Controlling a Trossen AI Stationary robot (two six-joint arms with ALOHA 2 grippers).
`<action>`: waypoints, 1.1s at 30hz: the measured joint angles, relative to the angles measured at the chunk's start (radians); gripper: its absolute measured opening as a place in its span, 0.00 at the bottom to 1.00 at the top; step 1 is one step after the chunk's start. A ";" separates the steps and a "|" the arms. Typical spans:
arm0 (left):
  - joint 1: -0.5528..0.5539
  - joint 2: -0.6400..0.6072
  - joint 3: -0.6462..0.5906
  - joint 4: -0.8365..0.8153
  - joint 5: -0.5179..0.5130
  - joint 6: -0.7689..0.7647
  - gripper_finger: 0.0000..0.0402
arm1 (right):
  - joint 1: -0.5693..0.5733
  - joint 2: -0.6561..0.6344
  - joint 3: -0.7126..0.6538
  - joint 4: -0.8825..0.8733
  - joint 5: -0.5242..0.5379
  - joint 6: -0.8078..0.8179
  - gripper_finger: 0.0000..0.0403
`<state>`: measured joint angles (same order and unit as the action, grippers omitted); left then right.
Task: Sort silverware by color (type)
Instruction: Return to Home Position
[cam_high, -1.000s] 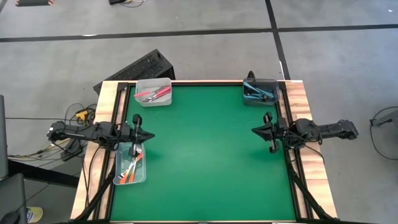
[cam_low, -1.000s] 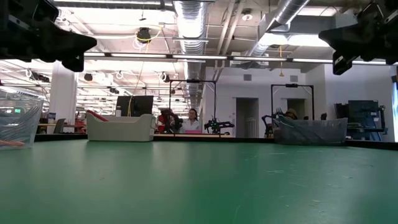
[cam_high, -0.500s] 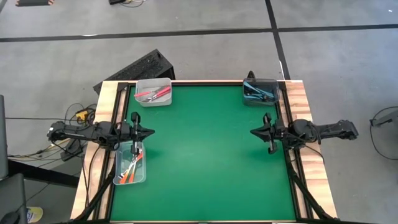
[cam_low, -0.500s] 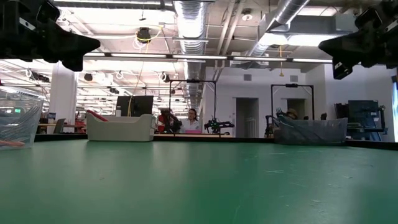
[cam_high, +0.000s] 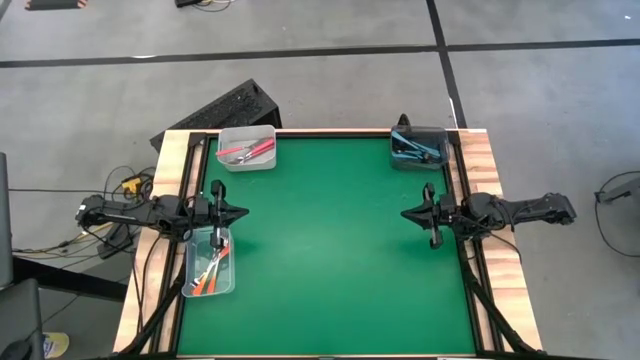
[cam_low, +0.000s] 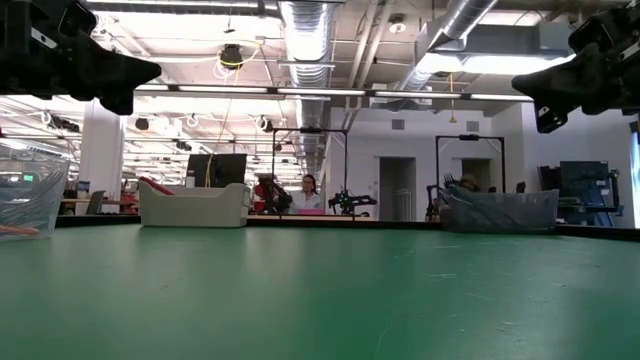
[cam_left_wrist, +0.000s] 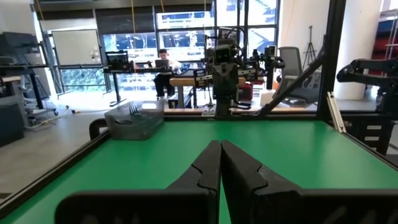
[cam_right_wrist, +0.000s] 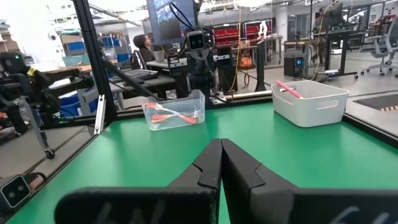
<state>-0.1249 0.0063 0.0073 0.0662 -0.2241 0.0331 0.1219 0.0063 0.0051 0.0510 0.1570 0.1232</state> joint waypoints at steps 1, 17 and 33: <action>0.000 0.000 0.000 0.000 0.000 0.003 0.00 | 0.000 0.000 0.000 -0.002 0.000 0.000 0.09; 0.000 0.000 -0.001 0.000 0.000 0.012 0.00 | 0.000 0.000 0.000 -0.007 0.000 0.000 0.09; 0.000 0.000 -0.001 0.000 0.000 -0.002 0.00 | 0.000 0.000 0.000 -0.009 0.000 0.000 0.09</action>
<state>-0.1249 0.0063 0.0067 0.0658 -0.2237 0.0315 0.1219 0.0063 0.0051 0.0422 0.1570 0.1234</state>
